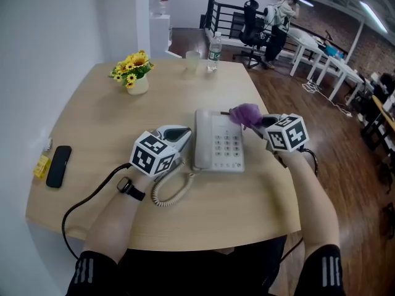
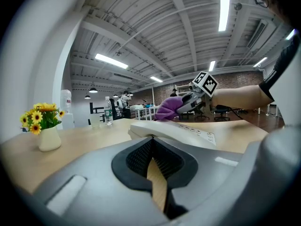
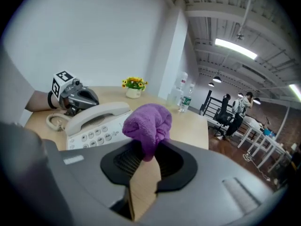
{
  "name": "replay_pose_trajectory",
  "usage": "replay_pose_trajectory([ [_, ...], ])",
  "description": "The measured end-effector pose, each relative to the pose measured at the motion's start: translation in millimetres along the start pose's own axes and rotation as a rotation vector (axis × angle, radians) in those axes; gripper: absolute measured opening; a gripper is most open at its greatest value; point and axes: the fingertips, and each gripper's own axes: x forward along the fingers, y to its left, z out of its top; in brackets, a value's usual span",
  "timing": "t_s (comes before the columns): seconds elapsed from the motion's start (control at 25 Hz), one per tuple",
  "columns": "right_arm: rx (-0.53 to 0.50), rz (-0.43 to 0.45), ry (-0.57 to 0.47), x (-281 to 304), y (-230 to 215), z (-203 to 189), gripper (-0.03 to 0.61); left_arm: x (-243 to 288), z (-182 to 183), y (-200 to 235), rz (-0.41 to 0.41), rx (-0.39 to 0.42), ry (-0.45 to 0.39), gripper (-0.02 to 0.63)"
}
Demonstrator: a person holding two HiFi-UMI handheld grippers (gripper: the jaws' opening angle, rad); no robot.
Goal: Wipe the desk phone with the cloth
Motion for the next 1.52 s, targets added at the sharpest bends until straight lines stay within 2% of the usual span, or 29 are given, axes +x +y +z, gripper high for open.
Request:
replay_pose_trajectory([
  [0.16,0.049,0.026,-0.022,12,-2,14,0.086,-1,-1,0,0.002,-0.003,-0.001,-0.006],
  [0.4,0.012,0.079,0.027,27,24,-8,0.086,1,0,0,-0.002,-0.002,0.0,-0.006],
  [0.72,-0.073,0.179,0.004,-18,86,-46,0.086,0,-1,1,-0.001,-0.01,-0.002,-0.006],
  [1.08,-0.091,0.26,0.009,-61,138,-82,0.086,-1,0,1,0.003,-0.005,-0.003,-0.006],
  [1.2,-0.102,0.234,-0.028,-70,132,-70,0.086,-1,1,-1,0.003,0.003,-0.001,-0.006],
  [1.36,-0.067,0.178,-0.134,-67,94,-20,0.086,-1,1,-1,0.005,0.012,0.001,-0.006],
  [1.52,-0.043,0.108,-0.172,-35,54,28,0.086,-1,0,-1,0.005,0.007,0.0,-0.006],
])
